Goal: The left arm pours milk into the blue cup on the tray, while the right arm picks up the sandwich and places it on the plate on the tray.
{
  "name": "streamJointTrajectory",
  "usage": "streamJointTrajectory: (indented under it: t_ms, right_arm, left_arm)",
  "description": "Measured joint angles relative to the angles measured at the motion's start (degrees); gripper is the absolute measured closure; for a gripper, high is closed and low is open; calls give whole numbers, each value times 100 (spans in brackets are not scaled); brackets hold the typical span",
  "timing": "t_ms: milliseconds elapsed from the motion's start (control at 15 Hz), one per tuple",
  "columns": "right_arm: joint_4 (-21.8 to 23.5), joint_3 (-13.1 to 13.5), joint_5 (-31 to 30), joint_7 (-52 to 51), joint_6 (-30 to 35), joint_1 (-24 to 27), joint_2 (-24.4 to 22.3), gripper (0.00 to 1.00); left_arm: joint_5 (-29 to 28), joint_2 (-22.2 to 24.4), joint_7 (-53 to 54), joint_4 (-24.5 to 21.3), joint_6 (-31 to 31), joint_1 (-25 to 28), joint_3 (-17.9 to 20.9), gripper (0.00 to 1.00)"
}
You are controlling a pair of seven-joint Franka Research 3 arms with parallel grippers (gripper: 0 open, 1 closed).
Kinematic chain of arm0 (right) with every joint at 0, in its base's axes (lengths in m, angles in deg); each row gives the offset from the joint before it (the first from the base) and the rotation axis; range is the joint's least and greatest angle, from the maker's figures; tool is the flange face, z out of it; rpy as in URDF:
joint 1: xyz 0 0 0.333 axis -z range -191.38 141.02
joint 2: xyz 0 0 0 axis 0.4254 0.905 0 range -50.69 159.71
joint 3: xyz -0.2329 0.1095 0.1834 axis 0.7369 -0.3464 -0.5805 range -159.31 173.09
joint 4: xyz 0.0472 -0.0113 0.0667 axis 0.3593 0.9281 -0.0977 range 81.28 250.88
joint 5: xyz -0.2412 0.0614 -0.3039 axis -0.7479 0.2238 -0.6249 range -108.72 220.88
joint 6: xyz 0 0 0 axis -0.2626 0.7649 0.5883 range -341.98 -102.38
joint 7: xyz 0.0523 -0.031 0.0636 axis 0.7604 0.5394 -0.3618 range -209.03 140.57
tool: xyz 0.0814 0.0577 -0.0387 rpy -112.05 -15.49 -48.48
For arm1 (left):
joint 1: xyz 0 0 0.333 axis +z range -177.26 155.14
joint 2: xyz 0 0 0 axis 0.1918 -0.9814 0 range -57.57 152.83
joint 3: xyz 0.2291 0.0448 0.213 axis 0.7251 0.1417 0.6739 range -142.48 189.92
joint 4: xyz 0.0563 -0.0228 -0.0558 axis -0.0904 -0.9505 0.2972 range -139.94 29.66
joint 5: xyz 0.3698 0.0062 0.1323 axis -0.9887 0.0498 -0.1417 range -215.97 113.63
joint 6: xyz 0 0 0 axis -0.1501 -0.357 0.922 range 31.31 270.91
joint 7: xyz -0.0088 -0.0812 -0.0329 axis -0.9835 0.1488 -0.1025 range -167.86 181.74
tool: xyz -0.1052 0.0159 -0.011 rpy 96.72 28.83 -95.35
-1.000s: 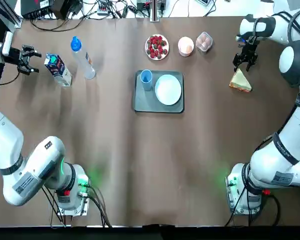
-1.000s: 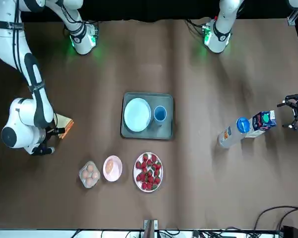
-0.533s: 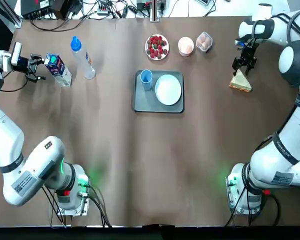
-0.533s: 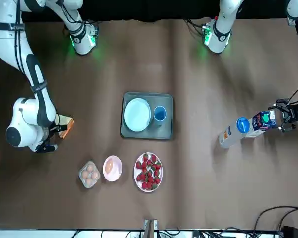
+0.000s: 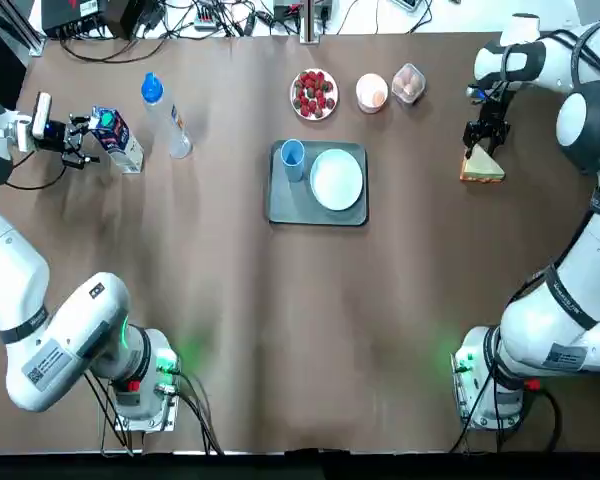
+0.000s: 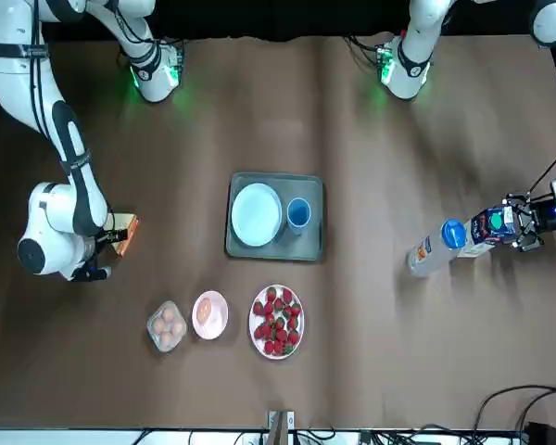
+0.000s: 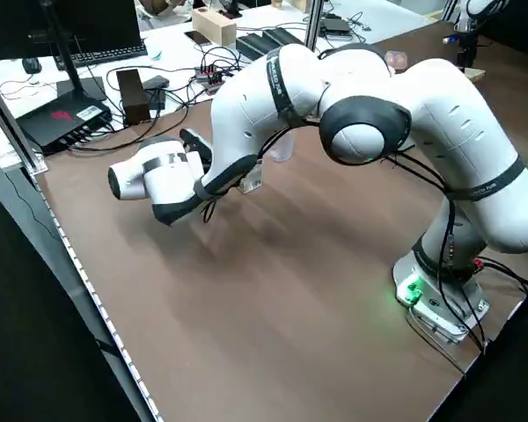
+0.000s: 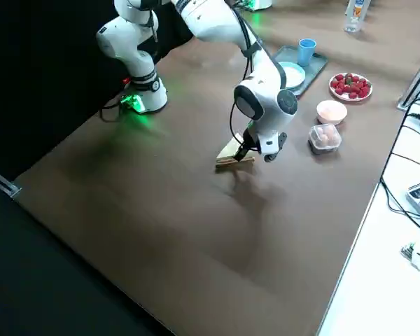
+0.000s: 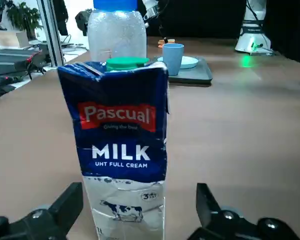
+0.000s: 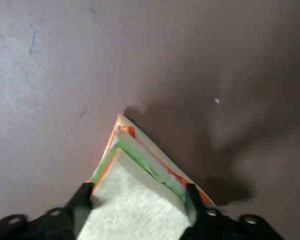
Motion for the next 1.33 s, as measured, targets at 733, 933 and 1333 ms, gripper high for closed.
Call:
streamJointTrajectory:
  t_ms: [733, 933, 1333]
  right_arm:
    - [-23, 2, -13, 0, 318, -59, -17, 79]
    - [-102, -10, -4, 0, 486, -113, -18, 80]
    - [-904, -53, 3, 623, 1826, -601, -264, 84]
  left_arm:
    - [320, -152, 225, -2, -23, -47, -46, 0]
    - [348, -153, 225, -7, -34, -87, -56, 0]
    - [350, -152, 334, -30, -247, -92, -146, 0]
